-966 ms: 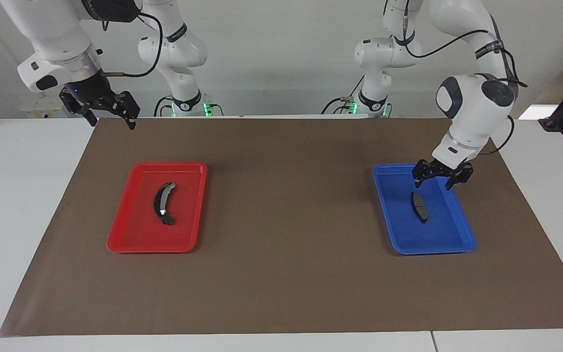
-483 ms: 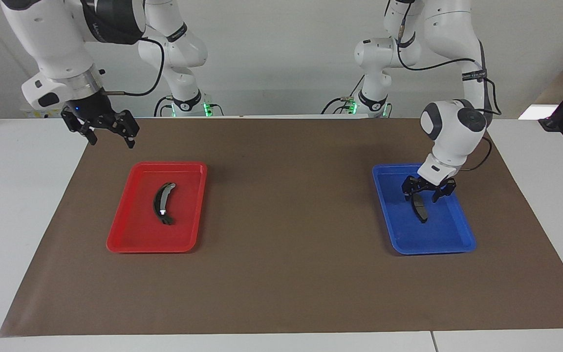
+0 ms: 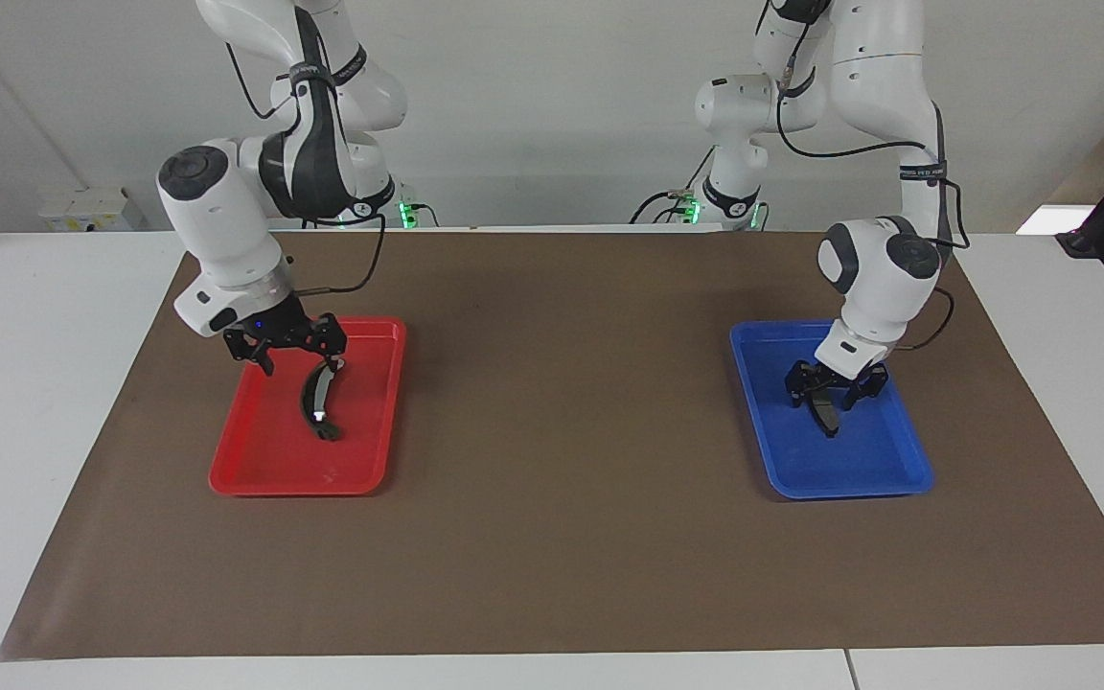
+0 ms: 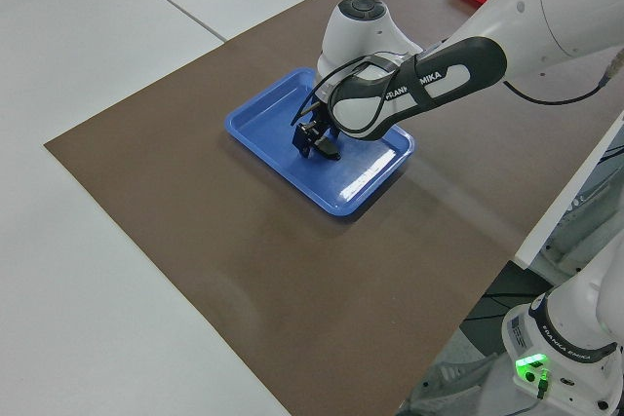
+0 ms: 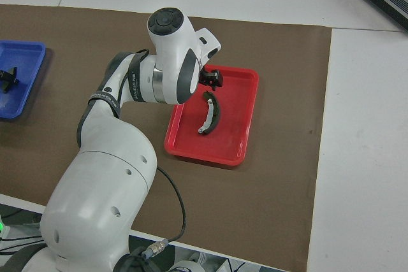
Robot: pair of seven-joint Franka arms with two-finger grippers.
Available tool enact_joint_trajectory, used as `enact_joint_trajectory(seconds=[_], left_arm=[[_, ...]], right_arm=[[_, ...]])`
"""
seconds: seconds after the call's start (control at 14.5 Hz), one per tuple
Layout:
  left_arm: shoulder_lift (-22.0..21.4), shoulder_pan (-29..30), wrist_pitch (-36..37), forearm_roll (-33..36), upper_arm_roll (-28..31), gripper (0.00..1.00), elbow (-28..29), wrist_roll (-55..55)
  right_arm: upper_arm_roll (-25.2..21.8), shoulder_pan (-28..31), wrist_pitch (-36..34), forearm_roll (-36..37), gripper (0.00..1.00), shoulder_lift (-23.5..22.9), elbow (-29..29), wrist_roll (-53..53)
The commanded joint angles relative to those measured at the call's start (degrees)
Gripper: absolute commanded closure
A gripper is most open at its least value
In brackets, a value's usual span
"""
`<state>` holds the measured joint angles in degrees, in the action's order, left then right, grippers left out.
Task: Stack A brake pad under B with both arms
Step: 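Grasp the small pad with the left gripper while the right gripper grasps the curved pad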
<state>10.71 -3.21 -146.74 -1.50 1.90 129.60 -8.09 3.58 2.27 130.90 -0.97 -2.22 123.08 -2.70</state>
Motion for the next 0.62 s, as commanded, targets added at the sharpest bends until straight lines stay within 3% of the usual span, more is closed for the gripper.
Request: enact_joint_trajectory(seconds=[0.0,0.28,0.41,0.55], left_arm=[[0.01,-0.04,-0.74,-0.25,-0.15,0.29,0.31,1.85],[-1.30,-0.04,1.54,-0.25,-0.14,0.82,-0.57,1.41],[-2.88,-0.39,5.65,-0.25,-0.15,0.90,-2.84,1.84],[-3.67,-0.66,10.75,-0.25,-0.23,0.91,-6.44,1.93]], right_arm=[[0.20,2.12,7.95,-1.14,0.00,-0.06,6.63,-4.15],[0.20,2.83,10.60,-1.14,0.00,-2.70,8.31,-5.73],[0.20,3.26,11.48,-1.23,0.00,-4.97,8.32,-5.73],[0.20,2.92,11.66,-1.23,0.01,-5.25,8.32,-5.38]])
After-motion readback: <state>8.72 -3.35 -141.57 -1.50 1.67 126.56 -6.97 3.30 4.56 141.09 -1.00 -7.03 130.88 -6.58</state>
